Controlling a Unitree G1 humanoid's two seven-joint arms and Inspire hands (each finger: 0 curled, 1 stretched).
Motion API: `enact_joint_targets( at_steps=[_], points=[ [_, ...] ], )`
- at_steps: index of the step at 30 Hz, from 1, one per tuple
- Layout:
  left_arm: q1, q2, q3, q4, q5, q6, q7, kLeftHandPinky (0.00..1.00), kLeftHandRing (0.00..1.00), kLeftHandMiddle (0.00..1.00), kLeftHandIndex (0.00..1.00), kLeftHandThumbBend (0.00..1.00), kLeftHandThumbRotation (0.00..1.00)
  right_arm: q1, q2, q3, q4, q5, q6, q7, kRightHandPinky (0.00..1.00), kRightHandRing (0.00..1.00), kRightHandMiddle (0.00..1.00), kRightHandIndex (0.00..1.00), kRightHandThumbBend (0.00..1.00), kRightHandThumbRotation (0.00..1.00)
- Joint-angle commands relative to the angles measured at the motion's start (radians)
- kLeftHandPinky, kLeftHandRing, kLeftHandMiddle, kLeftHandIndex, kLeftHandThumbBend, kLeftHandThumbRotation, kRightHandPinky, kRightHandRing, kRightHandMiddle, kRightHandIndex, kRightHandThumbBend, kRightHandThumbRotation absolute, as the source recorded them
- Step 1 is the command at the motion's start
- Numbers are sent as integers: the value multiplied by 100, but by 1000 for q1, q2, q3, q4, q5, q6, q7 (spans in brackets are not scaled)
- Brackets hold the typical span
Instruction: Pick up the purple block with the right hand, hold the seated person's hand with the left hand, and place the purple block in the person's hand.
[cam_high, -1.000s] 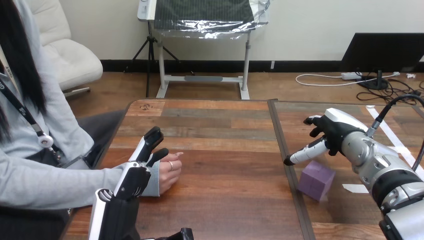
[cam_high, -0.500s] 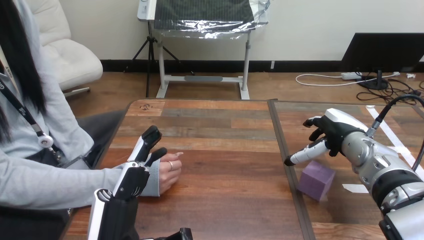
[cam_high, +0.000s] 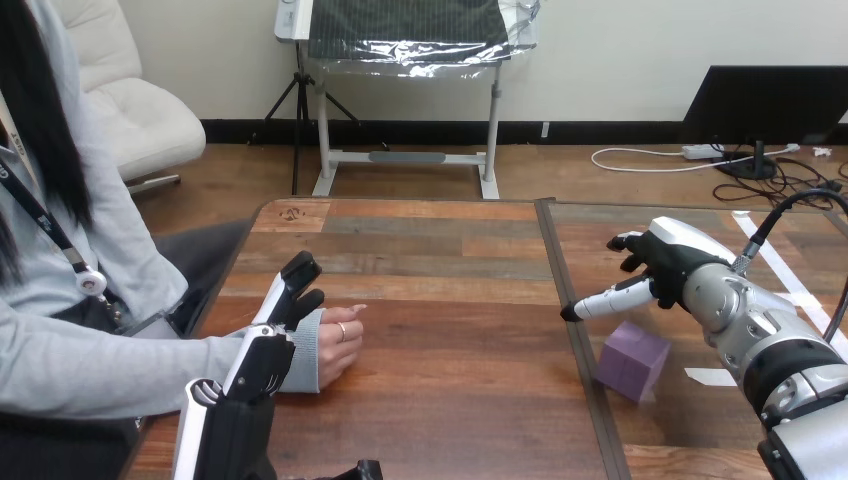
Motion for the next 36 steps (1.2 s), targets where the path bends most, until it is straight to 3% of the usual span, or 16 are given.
enact_joint_targets(
  at_steps=[1,6,13,16,20,29,36],
  points=[
    [-39,5,-9,3,-4,-13,5,88,94,95,90,100,60,-78,-1,-2,-26,5,-13,-10,66,84,87,94,92,48],
    [-42,11,-29,5,-20,-10,5,89,95,95,90,100,59,-76,-9,-5,-27,8,-22,-6,65,83,87,94,93,51],
    [-48,11,-21,12,-14,-19,5,90,95,95,91,100,59,-72,-19,-32,-35,40,-37,6,66,83,87,94,93,47],
    [-48,13,-29,13,-20,-16,5,90,95,95,91,100,59,-68,-26,-27,-36,36,-49,1,61,76,81,94,94,47],
    [-44,17,-38,7,-26,-5,4,91,95,96,91,100,59,-68,-33,-18,-41,28,-58,4,44,58,63,94,95,48],
    [-43,20,-60,-3,-46,6,4,91,95,96,91,100,57,-56,-51,-31,-43,42,-83,17,26,35,41,95,97,47],
    [-34,24,-89,-24,-80,36,-2,92,96,96,90,100,56,-52,-60,-35,-51,55,-91,31,19,27,35,94,98,46]
  ],
)
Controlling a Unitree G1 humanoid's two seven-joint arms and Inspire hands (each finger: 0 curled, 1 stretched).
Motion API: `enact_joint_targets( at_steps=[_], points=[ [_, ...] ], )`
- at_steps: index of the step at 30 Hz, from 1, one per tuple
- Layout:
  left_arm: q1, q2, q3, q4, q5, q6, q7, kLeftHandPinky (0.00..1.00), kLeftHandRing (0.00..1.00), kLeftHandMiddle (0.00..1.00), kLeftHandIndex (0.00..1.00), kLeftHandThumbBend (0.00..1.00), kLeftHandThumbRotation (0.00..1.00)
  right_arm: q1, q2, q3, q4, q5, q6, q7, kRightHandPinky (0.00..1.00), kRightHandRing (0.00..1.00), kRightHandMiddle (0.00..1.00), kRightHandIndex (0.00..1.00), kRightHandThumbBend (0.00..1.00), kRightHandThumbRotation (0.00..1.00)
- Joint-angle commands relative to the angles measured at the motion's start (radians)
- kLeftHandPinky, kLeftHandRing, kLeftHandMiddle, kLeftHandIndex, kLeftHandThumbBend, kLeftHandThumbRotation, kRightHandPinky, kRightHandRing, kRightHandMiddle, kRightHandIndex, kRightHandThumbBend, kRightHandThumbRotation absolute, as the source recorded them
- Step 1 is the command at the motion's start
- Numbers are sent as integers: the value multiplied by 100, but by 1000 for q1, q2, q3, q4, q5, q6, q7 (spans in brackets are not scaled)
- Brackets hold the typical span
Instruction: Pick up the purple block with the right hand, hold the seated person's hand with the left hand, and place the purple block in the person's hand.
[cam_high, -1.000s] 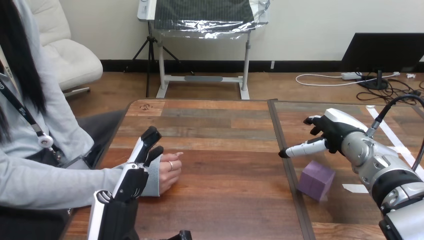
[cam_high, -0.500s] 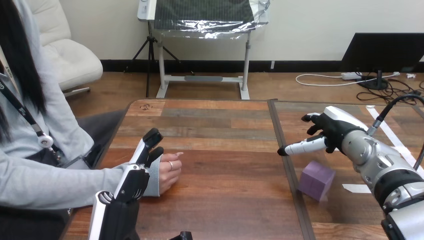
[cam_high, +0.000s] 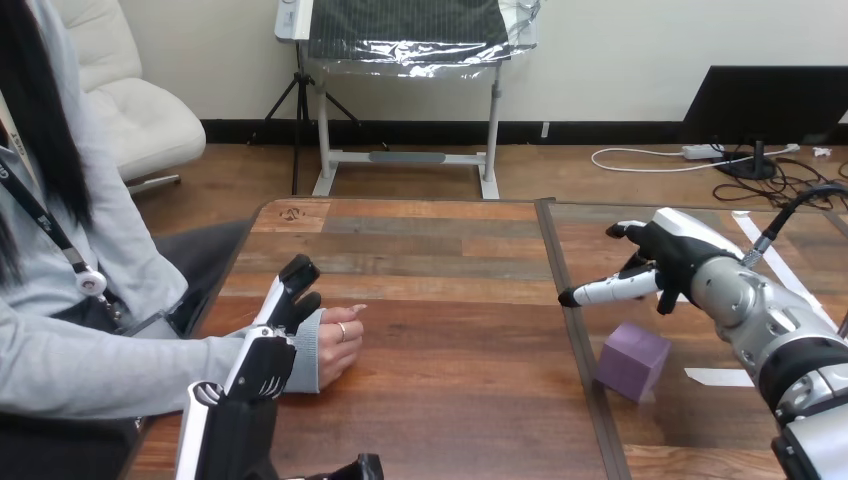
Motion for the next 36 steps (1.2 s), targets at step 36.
enact_joint_targets(
  at_steps=[36],
  points=[
    [-41,17,-50,-31,-47,14,-18,93,96,96,90,100,57,5,-65,-8,-64,31,-56,36,32,44,52,94,95,45]
  ],
)
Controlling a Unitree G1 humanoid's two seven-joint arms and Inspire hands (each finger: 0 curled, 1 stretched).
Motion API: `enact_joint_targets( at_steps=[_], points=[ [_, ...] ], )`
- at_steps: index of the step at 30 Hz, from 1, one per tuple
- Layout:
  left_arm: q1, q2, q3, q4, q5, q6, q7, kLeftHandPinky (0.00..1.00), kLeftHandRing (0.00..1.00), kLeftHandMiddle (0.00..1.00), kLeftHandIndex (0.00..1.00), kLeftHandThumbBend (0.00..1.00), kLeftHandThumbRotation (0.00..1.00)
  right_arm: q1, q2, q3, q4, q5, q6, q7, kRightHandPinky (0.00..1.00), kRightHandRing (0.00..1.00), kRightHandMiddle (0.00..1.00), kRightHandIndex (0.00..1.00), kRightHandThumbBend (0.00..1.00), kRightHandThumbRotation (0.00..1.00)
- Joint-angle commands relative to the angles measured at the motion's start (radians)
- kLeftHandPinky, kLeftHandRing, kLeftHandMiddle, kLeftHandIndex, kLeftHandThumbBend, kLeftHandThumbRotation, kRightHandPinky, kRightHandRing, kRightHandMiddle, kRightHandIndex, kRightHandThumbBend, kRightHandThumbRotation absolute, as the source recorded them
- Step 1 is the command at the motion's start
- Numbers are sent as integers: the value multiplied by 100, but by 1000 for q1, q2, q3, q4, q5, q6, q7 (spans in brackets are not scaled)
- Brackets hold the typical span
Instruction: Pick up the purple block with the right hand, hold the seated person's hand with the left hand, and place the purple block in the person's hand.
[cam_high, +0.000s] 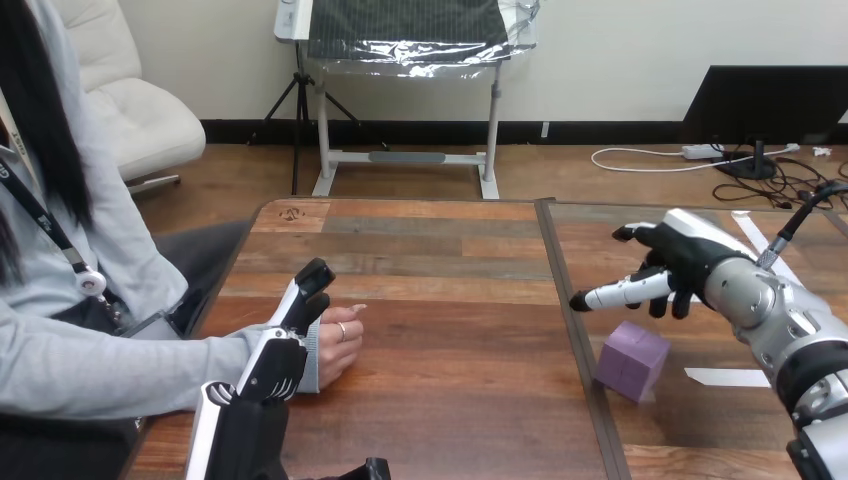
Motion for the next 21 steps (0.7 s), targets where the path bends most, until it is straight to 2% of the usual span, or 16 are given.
enact_joint_targets(
  at_steps=[1,3,7,12,15,21],
  points=[
    [-40,11,-11,-33,-20,2,-3,93,96,96,90,100,57,-5,-28,-6,-56,11,-21,1,33,46,53,94,94,45],
    [-39,12,-12,-35,-20,6,-5,94,97,96,90,100,57,-1,-30,-6,-56,11,-23,1,43,58,61,94,95,46],
    [-39,12,-14,-34,-23,7,-8,94,97,96,91,100,57,4,-29,-14,-62,19,-10,12,49,64,66,95,95,46],
    [-42,10,-9,-28,-20,0,-7,94,97,96,91,100,57,6,-28,-23,-71,32,6,33,48,65,70,96,92,43],
    [-44,11,-16,-26,-27,-1,-8,94,97,96,91,100,57,12,-30,-16,-73,28,14,33,50,68,72,96,91,43],
    [-44,14,-23,-26,-37,-3,-11,94,97,96,90,100,57,24,-34,-14,-72,31,10,29,44,59,65,95,91,45]
  ],
)
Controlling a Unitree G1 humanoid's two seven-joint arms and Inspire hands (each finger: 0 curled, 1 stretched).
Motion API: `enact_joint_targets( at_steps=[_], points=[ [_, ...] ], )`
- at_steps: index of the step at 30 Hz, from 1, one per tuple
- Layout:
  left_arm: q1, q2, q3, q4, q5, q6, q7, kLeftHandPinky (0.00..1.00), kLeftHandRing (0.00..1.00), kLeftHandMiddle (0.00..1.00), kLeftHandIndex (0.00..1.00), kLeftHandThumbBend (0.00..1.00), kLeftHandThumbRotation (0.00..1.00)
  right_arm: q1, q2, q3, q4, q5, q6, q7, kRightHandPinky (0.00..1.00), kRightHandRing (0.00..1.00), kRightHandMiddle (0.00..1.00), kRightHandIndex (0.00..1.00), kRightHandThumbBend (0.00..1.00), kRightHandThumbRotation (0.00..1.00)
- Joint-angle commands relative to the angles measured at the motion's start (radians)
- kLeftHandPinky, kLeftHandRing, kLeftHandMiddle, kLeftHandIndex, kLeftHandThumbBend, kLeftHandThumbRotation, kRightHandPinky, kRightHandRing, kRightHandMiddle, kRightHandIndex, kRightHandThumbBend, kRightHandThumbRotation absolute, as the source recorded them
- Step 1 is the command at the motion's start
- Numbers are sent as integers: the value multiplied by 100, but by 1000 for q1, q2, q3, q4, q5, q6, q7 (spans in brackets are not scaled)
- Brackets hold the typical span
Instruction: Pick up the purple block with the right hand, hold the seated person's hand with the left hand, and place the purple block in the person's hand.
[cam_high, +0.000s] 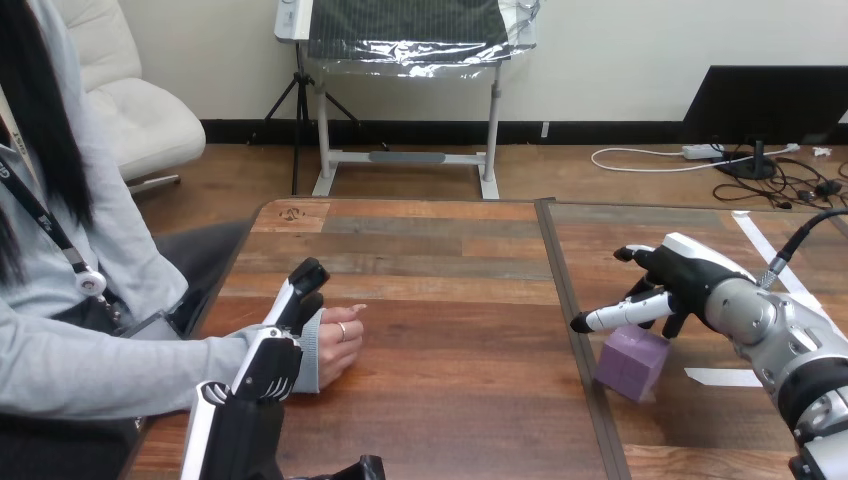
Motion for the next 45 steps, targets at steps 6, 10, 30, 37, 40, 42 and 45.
enact_joint_targets(
  at_steps=[6,10,30,37,40,42,45],
  points=[
    [-46,4,-20,-22,-23,-14,-7,94,97,96,90,100,57,-13,-33,-16,-53,19,11,-2,37,49,58,95,93,46],
    [-46,4,-17,-23,-19,-16,-7,94,96,96,90,100,58,-6,-34,-15,-54,20,16,-2,35,47,58,95,92,46],
    [-44,3,-12,-22,-13,-16,-14,92,97,97,91,100,57,42,-47,-26,-74,47,-20,0,32,44,53,95,94,44],
    [-44,-2,-9,-20,-15,-17,-12,93,97,96,91,100,57,50,-52,-25,-78,56,-21,9,18,26,35,95,95,44],
    [-46,-1,-14,-20,-20,-18,-13,93,97,96,91,100,57,49,-51,-25,-79,59,-9,17,17,24,33,95,95,44],
    [-47,1,-18,-19,-22,-18,-14,93,97,96,91,100,57,49,-51,-23,-81,59,-4,20,16,23,33,95,95,45],
    [-49,2,-17,-18,-21,-19,-15,94,97,96,91,100,56,51,-53,-17,-84,54,0,21,23,35,45,95,95,46]
  ],
)
